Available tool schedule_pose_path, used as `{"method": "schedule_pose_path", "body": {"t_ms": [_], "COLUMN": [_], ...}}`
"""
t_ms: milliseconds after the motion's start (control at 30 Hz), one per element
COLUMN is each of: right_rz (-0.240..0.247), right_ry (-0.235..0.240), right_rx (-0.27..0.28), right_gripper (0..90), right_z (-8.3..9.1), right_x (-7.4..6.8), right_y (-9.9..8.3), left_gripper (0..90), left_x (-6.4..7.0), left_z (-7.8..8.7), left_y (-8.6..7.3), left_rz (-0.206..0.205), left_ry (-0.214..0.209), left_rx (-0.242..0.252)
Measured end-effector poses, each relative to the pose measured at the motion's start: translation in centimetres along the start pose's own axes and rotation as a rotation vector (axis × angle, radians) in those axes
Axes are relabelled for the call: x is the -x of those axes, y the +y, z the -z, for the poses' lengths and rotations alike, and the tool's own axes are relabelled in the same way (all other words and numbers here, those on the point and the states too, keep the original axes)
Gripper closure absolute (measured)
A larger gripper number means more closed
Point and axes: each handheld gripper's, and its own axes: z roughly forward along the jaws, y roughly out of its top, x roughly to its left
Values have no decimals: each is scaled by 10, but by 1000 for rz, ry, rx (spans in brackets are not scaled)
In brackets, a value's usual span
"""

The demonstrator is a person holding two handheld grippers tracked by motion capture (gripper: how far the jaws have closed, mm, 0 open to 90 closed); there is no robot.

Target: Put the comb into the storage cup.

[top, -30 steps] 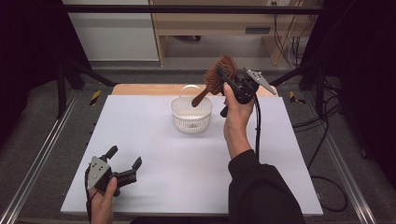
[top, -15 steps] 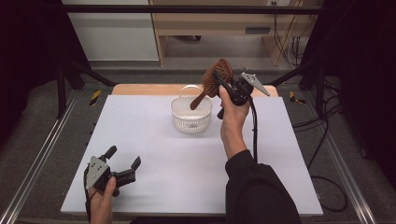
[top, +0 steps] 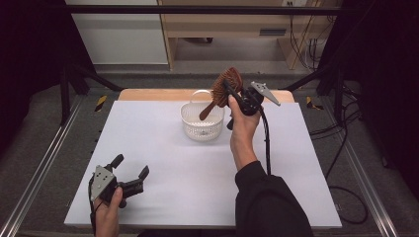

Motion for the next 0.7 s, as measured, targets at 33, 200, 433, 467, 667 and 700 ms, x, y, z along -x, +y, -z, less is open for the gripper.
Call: {"method": "schedule_pose_path", "body": {"t_ms": [33, 200, 433, 467, 667, 700], "right_rz": [4, 2, 0, -3, -4, -1], "right_ry": [1, 1, 6, 9, 16, 16], "right_rx": [1, -5, -17, -16, -32, -32], "right_gripper": [510, 510, 510, 510, 510, 510], "right_z": [-1, -3, -5, -5, -7, -7], "right_x": [0, -2, -5, -6, -9, -9], "right_y": [-1, -6, -15, -17, -27, -28], "left_gripper": [10, 10, 10, 10, 10, 10], "left_x": [0, -1, 0, -1, 0, 0], "left_z": [0, 0, 0, 0, 0, 0], "left_y": [0, 0, 0, 0, 0, 0], "left_rz": [-1, 2, 3, 3, 3, 4], "left_ry": [1, 1, -1, -1, -3, -3], "left_rx": [0, 1, 1, 0, -1, -1]}}
